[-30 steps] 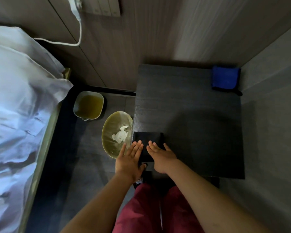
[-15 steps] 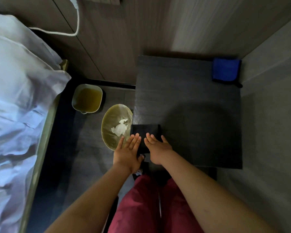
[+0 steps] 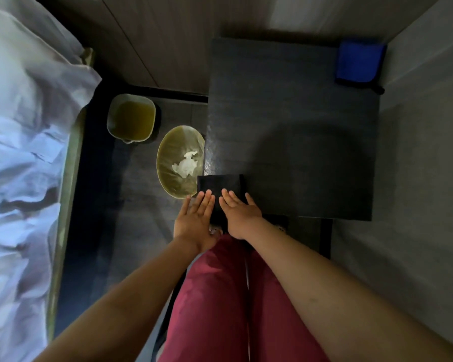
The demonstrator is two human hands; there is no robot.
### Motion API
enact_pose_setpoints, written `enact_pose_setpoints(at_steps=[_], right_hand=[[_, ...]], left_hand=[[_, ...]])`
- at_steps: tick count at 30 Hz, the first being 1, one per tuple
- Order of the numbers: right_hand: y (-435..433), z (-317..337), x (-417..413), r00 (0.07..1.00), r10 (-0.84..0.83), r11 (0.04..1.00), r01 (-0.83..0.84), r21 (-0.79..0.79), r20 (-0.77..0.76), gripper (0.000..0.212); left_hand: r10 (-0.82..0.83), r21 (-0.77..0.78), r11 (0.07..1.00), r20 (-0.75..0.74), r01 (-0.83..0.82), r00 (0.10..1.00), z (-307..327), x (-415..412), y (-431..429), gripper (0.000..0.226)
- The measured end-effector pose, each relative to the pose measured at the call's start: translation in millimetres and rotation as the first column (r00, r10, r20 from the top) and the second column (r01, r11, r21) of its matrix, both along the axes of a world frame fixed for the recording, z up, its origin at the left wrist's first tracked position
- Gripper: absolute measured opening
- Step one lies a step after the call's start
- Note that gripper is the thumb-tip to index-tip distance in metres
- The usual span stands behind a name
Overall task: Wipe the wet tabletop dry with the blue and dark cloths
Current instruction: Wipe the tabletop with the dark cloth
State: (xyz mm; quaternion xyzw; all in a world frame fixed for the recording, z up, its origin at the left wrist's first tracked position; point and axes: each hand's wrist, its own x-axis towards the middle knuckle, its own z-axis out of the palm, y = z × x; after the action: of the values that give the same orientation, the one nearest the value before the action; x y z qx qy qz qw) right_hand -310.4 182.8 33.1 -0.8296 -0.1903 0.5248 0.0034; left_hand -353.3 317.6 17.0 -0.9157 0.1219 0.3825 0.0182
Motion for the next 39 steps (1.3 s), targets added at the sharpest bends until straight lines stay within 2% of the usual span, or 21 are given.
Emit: enact_pose_setpoints(at_steps=[5,10,23,39], right_hand=[[-6,-3,-10,0.999,-0.037,0.999,0.037,0.023,-0.001,0.070],[-20,-8,-16,0.998,-0.069,0.997,0.068,0.041,0.009,0.077],[-95,-5,-26,0.994,-0.105,0.994,0.104,0.043,0.016,0.077],[-195,-7,-40,0.961,-0.275,0.959,0.274,0.067,0.016,0.077]], left_hand=[[0.024,0.001,1.000,0.011,-0.024,1.000,1,-8,-10,0.086],[0.011,0.008,1.000,-0.012,-0.011,1.000,0,-14,-23,0.087],[0.005,-0.030,1.000,-0.074,-0.007,0.997,3,-16,-94,0.081],[-0.168,-0.014,0.986,-0.096,0.168,0.981,2,-6,-185,0.082]])
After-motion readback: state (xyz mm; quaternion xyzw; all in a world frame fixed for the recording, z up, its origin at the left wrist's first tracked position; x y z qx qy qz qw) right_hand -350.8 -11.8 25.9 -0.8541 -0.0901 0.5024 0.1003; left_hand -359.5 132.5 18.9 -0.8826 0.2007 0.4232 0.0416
